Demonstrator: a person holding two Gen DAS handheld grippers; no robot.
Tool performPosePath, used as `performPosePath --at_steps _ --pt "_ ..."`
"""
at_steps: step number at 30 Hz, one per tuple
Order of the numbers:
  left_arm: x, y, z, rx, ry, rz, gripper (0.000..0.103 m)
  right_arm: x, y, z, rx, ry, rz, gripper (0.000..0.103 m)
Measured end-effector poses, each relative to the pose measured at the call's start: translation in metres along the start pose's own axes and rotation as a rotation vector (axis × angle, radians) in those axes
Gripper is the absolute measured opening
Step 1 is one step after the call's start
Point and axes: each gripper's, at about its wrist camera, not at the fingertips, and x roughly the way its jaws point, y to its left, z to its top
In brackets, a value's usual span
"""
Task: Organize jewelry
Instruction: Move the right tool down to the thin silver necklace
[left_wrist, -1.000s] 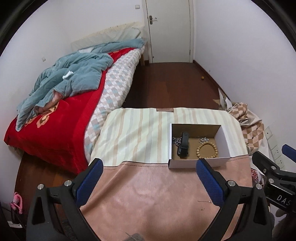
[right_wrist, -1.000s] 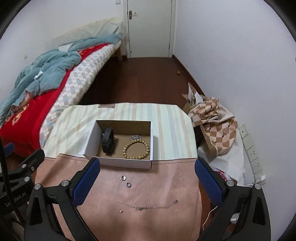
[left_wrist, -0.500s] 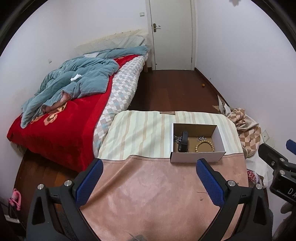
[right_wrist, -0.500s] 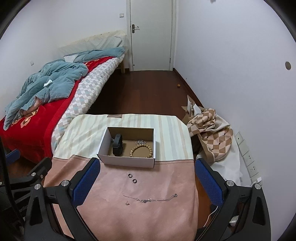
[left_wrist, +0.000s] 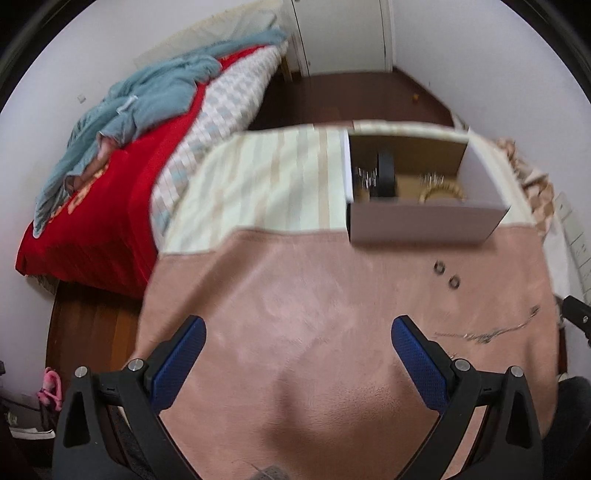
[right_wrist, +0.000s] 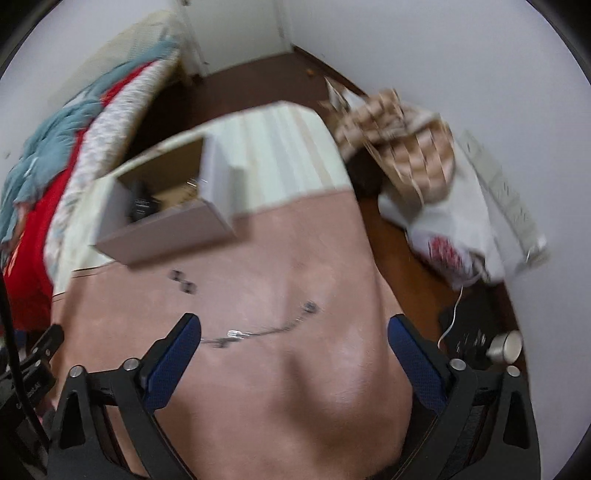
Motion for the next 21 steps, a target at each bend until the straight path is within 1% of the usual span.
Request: performPosePath --at_steps 2,3,7,10,11,12,14,15,16,17,21 --pt "0.011 -0.009 -0.003 0.009 0.021 0.001 0.103 0.017 -0.011 -0.006 0.020 0.014 -0.008 0.083" --pt "0.017 -0.013 -0.004 0.012 0.030 0.002 0.103 0.026 -0.016 -0.008 0.024 0.015 -0.009 0.081" --pt "0.039 -0.026 -0.007 0.010 0.103 -0.018 0.103 0.050 -0.017 -0.014 0.002 0.008 -0.003 0.056" --pt "0.047 -0.031 -0.010 0.015 0.124 -0.014 0.103 0.058 -0.013 -0.013 -0.020 -0.013 -0.002 0.054" --pt "0.048 -0.032 -0.012 0.019 0.127 -0.011 0.103 0.062 -0.013 -0.011 -0.025 -0.020 0.007 0.049" --pt "0.048 -0.033 -0.012 0.021 0.129 -0.010 0.103 0.064 -0.011 -0.011 -0.031 -0.022 0.009 0.046" --pt "0.048 -0.033 -0.015 0.023 0.135 -0.011 0.103 0.072 -0.007 -0.011 -0.046 -0.009 0.010 0.037" --pt "0.048 -0.033 -0.015 0.024 0.138 -0.014 0.103 0.071 -0.005 -0.012 -0.061 -0.031 0.001 0.035" --pt "0.048 -0.034 -0.017 0.023 0.142 -0.022 0.103 0.071 -0.003 -0.013 -0.076 -0.041 -0.012 0.026" --pt "0.048 -0.035 -0.019 0.022 0.148 -0.039 0.103 0.071 -0.002 -0.014 -0.079 -0.047 -0.019 0.010" --pt "0.043 -0.043 -0.027 0.033 0.156 -0.107 0.103 0.068 -0.008 -0.013 -0.052 -0.045 -0.003 0.010"
